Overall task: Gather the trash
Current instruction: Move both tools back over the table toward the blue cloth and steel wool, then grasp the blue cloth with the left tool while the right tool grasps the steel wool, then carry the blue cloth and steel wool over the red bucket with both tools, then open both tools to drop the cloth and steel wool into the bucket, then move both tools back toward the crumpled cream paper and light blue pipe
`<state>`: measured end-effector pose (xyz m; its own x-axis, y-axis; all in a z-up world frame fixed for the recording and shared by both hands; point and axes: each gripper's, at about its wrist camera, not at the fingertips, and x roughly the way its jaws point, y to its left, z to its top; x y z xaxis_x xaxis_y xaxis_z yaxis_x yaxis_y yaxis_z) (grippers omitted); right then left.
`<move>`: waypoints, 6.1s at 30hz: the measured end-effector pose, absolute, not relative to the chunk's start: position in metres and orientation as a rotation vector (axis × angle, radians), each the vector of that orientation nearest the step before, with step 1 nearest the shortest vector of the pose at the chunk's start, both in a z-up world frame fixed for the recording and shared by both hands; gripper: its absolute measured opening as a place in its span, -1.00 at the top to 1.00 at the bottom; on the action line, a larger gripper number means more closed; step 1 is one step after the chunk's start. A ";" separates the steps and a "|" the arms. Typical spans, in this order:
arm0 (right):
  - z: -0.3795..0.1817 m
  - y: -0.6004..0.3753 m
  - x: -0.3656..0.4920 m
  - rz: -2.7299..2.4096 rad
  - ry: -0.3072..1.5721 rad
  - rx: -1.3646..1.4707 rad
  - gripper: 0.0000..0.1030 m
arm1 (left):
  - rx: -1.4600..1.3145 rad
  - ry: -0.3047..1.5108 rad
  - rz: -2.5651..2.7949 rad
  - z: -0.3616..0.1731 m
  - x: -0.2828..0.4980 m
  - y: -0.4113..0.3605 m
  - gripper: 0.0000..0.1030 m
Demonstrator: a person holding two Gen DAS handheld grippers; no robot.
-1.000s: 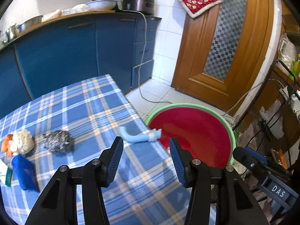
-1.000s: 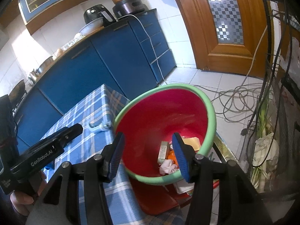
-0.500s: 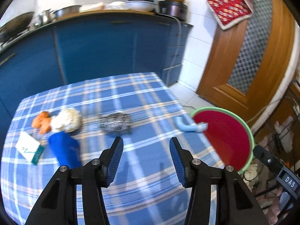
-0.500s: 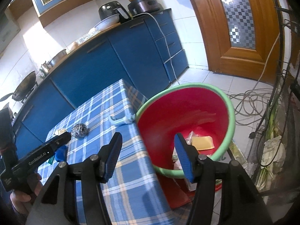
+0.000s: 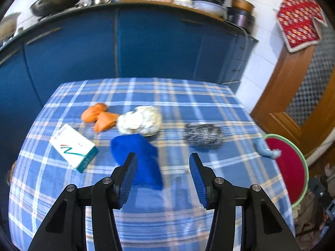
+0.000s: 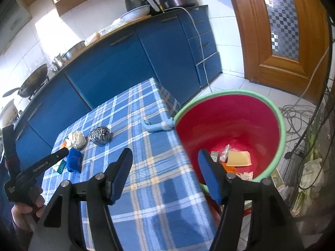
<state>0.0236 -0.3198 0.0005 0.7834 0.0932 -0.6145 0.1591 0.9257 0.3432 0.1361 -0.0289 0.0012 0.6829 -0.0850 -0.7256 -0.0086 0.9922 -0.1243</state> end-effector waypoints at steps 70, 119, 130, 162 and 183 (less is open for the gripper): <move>-0.005 -0.183 0.130 0.257 0.767 0.161 0.77 | -0.187 0.801 -0.134 -0.022 0.138 -0.011 0.63; -0.025 -0.390 0.036 -0.147 0.708 0.490 0.48 | -0.048 0.777 -0.467 0.018 0.104 -0.158 0.63; -0.021 -0.416 0.016 -0.200 0.673 0.516 0.38 | 0.014 0.775 -0.586 0.018 0.109 -0.217 0.62; -0.022 -0.420 0.004 -0.198 0.662 0.530 0.20 | 0.029 0.764 -0.599 0.012 0.119 -0.239 0.26; -0.006 -0.349 0.044 -0.064 0.688 0.438 -0.18 | -0.047 0.732 -0.333 0.021 0.146 -0.114 0.24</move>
<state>0.0437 -0.3487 -0.0057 0.7741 0.0859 -0.6272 0.1993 0.9073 0.3703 0.1464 -0.1142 0.0210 0.6938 -0.3144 -0.6479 0.2815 0.9465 -0.1579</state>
